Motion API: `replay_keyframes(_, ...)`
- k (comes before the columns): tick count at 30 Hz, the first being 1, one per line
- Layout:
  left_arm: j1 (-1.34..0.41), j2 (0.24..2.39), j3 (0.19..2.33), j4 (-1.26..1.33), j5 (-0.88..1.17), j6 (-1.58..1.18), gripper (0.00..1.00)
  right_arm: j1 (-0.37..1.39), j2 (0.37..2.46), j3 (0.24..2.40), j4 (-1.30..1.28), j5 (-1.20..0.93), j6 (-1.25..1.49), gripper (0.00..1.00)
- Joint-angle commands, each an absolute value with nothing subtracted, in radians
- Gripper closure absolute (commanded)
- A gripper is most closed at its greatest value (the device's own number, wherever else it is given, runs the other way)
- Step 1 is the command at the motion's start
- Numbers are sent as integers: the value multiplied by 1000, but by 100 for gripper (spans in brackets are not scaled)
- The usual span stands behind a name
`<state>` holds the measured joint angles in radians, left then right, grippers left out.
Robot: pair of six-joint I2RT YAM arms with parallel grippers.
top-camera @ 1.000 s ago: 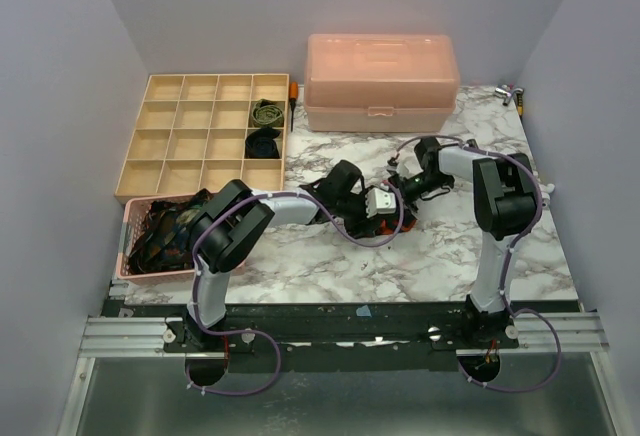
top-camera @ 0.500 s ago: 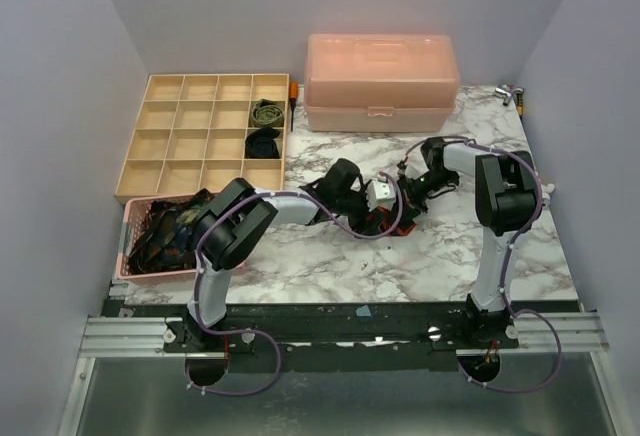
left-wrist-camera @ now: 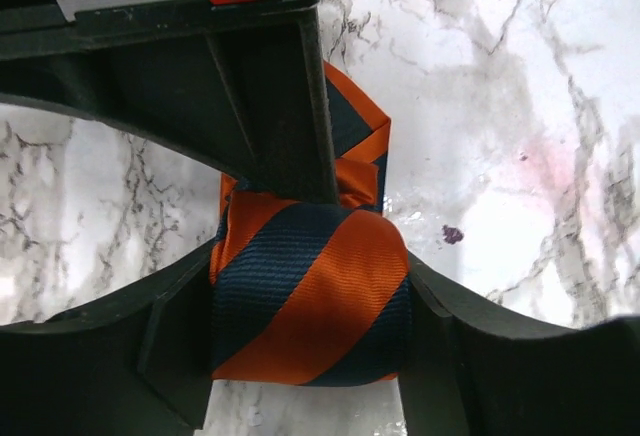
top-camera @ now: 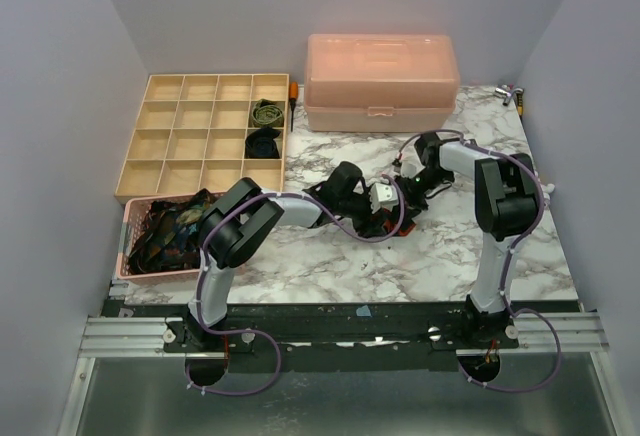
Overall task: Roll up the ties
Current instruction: Roll the tie at the center of the board.
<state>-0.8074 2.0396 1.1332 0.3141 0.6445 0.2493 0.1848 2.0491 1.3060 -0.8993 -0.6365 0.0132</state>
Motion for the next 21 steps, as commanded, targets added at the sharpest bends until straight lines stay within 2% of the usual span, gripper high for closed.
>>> replay_keyframes(1, -815, 2062, 1147, 304, 695, 317, 47, 216, 2179, 1283, -727, -225, -127, 100)
replay_keyframes(3, -818, 2053, 1135, 267, 681, 335, 62, 218, 2184, 1327, -742, -250, -144, 100)
replay_keyframes(6, -833, 2035, 1113, 167, 579, 365, 78, 215, 2180, 1412, -816, -291, -156, 99)
replay_keyframes(8, -843, 2027, 1098, 94, 507, 380, 86, 202, 2143, 1435, -865, -360, -164, 91)
replay_keyframes(12, -853, 2041, 1109, -55, 430, 407, 94, 126, 2083, 1436, -970, -529, -162, 66)
replay_keyframes(15, -854, 2057, 1116, -95, 417, 419, 94, 15, 2065, 1413, -1031, -680, -188, 52)
replay_keyframes(21, -856, 2088, 1169, -147, 431, 432, 95, -53, 2009, 1325, -970, -782, -120, 35)
